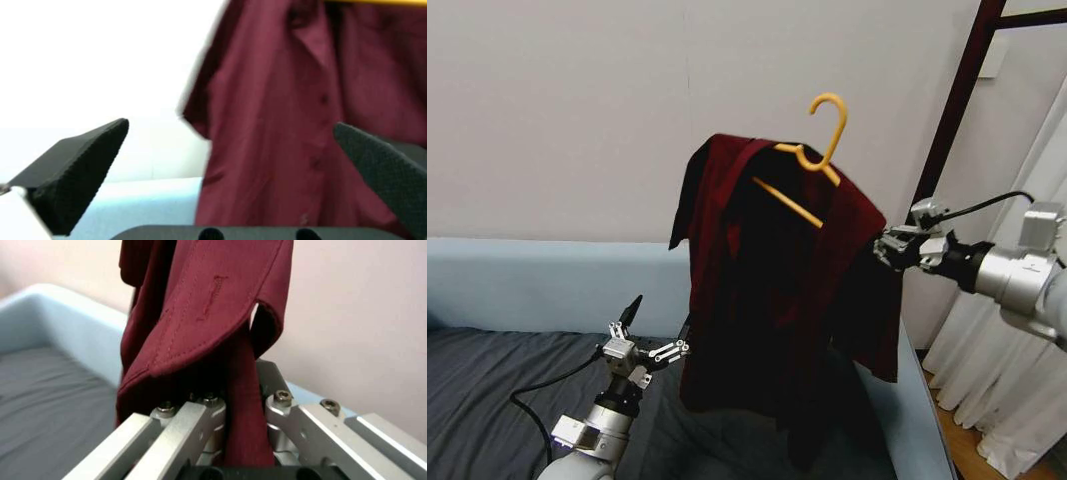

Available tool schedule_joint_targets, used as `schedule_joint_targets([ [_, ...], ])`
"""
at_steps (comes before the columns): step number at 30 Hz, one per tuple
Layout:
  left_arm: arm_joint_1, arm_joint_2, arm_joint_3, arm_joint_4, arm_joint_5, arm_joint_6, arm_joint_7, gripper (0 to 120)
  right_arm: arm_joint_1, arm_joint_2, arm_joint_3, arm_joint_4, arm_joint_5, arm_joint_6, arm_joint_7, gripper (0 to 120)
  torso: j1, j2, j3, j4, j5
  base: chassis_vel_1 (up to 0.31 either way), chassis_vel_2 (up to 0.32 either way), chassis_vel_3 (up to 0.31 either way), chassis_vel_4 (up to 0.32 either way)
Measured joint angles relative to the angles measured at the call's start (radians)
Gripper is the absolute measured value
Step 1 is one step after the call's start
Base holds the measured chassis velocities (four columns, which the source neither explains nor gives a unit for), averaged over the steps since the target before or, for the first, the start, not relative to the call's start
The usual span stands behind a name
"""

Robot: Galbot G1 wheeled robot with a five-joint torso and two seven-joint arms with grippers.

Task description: Pick up the clothes from the sofa and hang them on the clothes hanger.

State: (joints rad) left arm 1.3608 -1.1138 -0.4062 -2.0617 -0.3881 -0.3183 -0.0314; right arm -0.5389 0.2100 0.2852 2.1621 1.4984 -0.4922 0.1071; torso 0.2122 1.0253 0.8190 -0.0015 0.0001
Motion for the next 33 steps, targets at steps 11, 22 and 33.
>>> schedule_joint_targets([
  [11, -0.021, 0.012, 0.009, 0.035, -0.002, 0.000, -0.028, 110, -0.044, -0.133, 0.226, -0.028, 0.155, -0.121, 0.286, 4, 0.000, 0.000, 0.000, -0.0001, -0.0001, 0.000, 0.000, 0.000, 0.000],
  [22, -0.033, 0.026, 0.011, 0.045, -0.007, -0.019, -0.040, 100, -0.044, -0.192, 0.253, -0.111, 0.207, -0.189, 0.456, 4, 0.000, 0.000, 0.000, 0.0000, 0.0000, 0.000, 0.000, 0.000, 0.000],
  [33, -0.068, 0.050, 0.023, 0.093, -0.038, -0.036, -0.042, 100, -0.027, -0.133, 0.144, -0.317, 0.017, -0.148, 0.457, 4, 0.000, 0.000, 0.000, -0.0002, -0.0002, 0.000, 0.000, 0.000, 0.000],
])
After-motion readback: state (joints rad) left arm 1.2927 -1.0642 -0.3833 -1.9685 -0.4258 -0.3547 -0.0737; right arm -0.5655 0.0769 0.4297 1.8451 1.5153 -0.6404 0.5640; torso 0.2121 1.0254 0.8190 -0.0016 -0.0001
